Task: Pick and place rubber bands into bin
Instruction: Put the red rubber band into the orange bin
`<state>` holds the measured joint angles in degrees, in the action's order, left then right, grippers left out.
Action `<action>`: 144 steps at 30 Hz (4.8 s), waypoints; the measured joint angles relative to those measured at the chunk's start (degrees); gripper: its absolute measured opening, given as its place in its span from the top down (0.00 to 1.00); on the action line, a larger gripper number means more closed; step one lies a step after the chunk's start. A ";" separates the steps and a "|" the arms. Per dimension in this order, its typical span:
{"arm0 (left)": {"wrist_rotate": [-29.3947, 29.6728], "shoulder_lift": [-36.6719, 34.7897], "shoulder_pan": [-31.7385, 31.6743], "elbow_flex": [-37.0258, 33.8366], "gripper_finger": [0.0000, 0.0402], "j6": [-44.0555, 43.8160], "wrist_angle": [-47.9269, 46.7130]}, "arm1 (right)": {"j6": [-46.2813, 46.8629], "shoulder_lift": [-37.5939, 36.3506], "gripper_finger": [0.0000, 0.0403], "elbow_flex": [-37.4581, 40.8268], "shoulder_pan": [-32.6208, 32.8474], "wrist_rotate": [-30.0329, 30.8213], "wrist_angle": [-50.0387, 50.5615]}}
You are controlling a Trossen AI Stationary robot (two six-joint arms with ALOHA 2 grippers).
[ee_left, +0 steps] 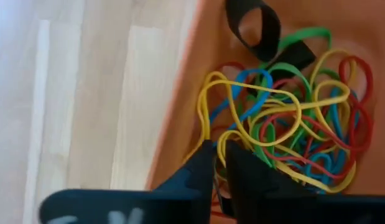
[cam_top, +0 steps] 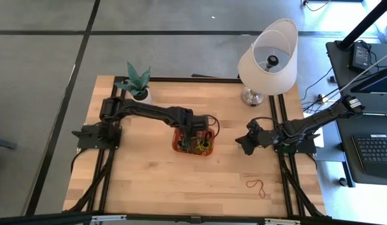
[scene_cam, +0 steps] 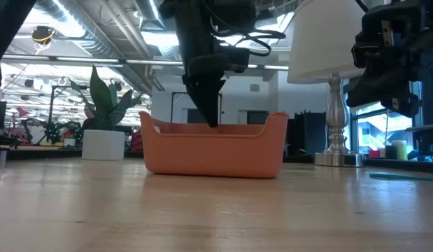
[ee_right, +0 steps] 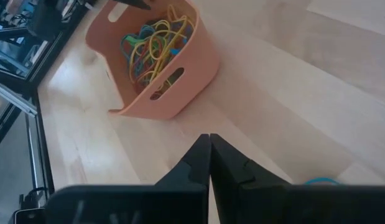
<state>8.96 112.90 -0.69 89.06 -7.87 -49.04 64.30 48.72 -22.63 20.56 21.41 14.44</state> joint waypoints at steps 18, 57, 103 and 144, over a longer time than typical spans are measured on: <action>0.27 -13.96 1.26 0.14 0.74 -9.92 0.05 | -3.13 0.08 0.98 0.04 0.00 -0.01 0.41; 5.61 -62.30 14.88 -56.23 1.00 -11.53 26.14 | 20.89 42.26 0.90 -39.58 20.59 -33.97 47.50; 2.00 -112.86 5.32 -81.31 1.00 7.94 33.93 | 49.26 45.13 0.98 -21.77 27.65 -36.11 22.40; -5.60 -112.66 -0.61 -88.61 1.00 10.21 50.11 | 38.22 40.95 1.00 -47.76 20.05 -8.17 49.14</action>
<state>3.35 0.24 -1.30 0.45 2.33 1.07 102.52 89.67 -70.39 40.61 13.24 63.58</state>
